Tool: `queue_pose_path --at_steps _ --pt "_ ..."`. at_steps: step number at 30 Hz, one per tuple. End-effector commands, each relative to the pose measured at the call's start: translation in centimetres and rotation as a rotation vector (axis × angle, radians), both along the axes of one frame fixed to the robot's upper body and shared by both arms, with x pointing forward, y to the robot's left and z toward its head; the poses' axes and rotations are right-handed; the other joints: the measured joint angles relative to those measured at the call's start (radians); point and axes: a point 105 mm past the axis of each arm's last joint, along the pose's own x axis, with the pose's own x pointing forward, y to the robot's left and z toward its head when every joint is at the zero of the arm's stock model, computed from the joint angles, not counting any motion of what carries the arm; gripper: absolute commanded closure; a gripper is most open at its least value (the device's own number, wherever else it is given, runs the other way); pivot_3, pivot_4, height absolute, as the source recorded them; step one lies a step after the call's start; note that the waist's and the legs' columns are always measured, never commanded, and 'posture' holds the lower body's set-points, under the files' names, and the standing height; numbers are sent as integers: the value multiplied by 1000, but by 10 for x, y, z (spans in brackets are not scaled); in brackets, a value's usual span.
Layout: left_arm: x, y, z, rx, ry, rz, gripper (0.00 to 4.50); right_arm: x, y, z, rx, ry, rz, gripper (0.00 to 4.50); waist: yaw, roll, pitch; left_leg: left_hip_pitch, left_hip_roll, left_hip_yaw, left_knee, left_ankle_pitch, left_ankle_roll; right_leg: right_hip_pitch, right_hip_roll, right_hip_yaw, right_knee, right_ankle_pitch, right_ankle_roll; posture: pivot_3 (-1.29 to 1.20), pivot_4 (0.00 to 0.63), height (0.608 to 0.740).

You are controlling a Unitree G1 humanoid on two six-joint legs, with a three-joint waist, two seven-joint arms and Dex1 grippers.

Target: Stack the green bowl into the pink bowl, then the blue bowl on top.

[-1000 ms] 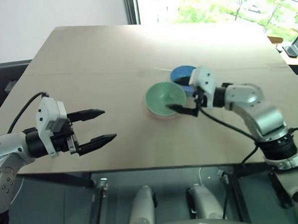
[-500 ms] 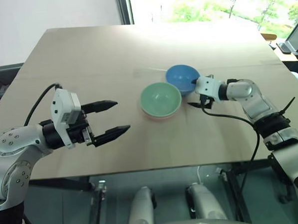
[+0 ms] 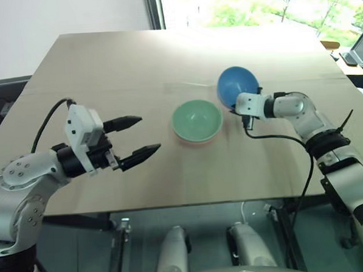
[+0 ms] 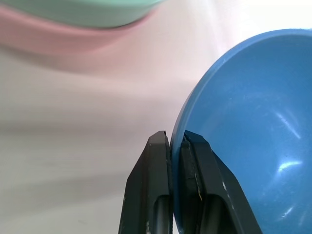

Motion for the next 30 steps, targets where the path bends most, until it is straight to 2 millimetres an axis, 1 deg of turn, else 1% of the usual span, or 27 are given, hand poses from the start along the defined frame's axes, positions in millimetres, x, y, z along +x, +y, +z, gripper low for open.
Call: queue_pose_path --at_steps 1,3,5,9,11,14,15,17,18,22,23,24,25,26,28,30 --pt "11 6 10 -2 -85 65 0 -15 8 47 101 -53 72 4293 -3 1 0 0 0 0 0 0 0 0 0 0 0 0 0 0 150 740" --pt "11 12 9 3 -96 79 0 -33 22 62 152 -12 146 4293 -6 1 1 0 0 0 -1 0 0 0 1 0 0 0 0 0 150 740" --pt "9 17 7 2 -89 74 0 -50 35 70 194 42 218 4293 -6 1 1 0 1 0 -1 0 0 -1 1 0 1 0 0 0 150 740" --pt "3 26 8 -17 -52 45 0 -85 67 72 229 135 355 4293 0 1 0 0 1 0 -1 0 0 -2 1 0 2 -1 -1 0 150 740" --pt "-1 29 5 -14 -20 27 0 -94 79 69 237 167 390 4293 0 1 0 0 1 0 0 0 0 -1 0 0 2 -1 -1 0 150 740" --pt "-5 34 3 8 -2 18 0 -101 88 61 232 220 414 4293 1 1 0 0 1 0 0 0 0 -1 0 0 2 -1 -1 0 150 740" --pt "-5 35 4 10 -3 19 0 -101 89 60 231 226 414 3706 3 1 0 0 1 0 0 0 0 -1 0 -1 2 -1 -1 0 150 740" --pt "-6 35 5 14 -7 15 0 -101 91 58 233 237 414 3156 5 1 0 0 1 0 1 0 0 -1 0 -1 2 -1 -1 0 150 740" --pt "-6 34 6 15 -9 13 0 -101 92 57 232 242 416 2603 4 1 0 0 1 0 1 0 0 -1 0 -1 2 -1 -1 0 150 740" --pt "-8 28 6 11 -9 -10 0 -104 92 55 238 256 416 1100 4 1 0 0 1 0 0 0 0 -2 0 -1 2 -1 -1 0 150 740" --pt "-9 26 5 15 -6 -21 0 -105 90 56 249 259 407 518 4 1 0 0 1 0 0 0 0 -2 0 -1 3 -1 -1 0 150 740" --pt "-10 23 4 22 -2 -34 0 -104 86 58 268 258 388 235 4 1 0 0 1 0 0 0 0 -2 0 -1 3 -1 -1 0 150 740" --pt "-11 22 4 30 1 -44 0 -103 81 60 287 252 367 25 4 1 0 0 1 0 0 0 0 -2 0 -1 3 -1 -1 0 150 740" --pt "-11 21 3 35 2 -48 0 -101 74 62 316 246 335 25 5 1 0 0 1 0 0 0 0 -2 0 -1 2 -1 -1 0 150 740" --pt "-13 18 2 51 15 -65 0 -98 47 62 393 237 231 25 9 0 0 -1 1 0 0 0 0 -1 0 -1 2 -1 -1 0 150 740" --pt "-14 17 -4 81 38 -62 0 -101 17 51 407 260 135 25 21 0 0 -1 0 0 0 0 0 -1 -1 -1 1 -1 -1 0 150 740"
